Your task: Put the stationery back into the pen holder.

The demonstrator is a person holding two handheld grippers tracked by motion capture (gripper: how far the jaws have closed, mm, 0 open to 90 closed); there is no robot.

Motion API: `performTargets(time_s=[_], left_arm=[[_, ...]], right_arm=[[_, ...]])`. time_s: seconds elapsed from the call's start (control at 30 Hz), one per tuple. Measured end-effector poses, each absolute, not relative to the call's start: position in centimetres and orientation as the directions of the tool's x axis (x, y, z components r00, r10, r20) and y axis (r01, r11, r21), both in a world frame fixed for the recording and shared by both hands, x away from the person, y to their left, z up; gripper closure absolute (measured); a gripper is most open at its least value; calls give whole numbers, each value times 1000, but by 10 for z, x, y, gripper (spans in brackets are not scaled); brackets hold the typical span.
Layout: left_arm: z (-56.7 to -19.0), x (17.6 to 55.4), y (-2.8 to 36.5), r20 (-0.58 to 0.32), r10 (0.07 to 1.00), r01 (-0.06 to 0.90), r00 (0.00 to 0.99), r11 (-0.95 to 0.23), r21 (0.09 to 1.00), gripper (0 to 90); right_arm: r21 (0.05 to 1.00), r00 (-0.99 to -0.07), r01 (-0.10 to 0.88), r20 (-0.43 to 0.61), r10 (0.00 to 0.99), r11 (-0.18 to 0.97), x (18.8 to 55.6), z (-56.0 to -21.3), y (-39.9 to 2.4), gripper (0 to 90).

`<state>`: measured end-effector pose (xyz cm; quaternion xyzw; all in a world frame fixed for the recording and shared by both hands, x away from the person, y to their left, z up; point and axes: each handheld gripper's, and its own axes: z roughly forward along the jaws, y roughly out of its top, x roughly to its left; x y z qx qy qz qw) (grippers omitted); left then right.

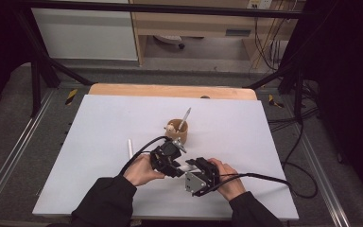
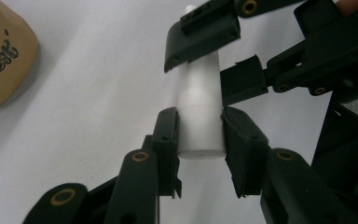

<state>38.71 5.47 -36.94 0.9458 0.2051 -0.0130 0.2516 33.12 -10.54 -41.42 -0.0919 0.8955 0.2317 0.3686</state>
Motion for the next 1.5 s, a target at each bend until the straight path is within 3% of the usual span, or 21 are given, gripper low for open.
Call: performTargets(time_s=[0.4,0.7,0.87,1.2,1.5], left_arm=[[-371,387,47,-121,378,389,918,-798,460,666],[-366,385,54,-93,364,355,927,-770,530,652],[-363,383,71,-68,385,352,921,-743,569,496],[-367,378,123,-7,477,375,879,-681,629,275],[-382,373,167,3,585,437,811,-608,663,144]], right_arm=[[275,-660,-393,-749,-61,877,327,-419,-105,666],[311,-673,-365,-739,-18,877,328,-414,-106,671],[327,-690,-306,-723,28,894,336,-411,-110,670],[473,-736,-194,-649,192,859,350,-401,-111,670],[628,-764,-62,-530,368,776,365,-390,-112,670]])
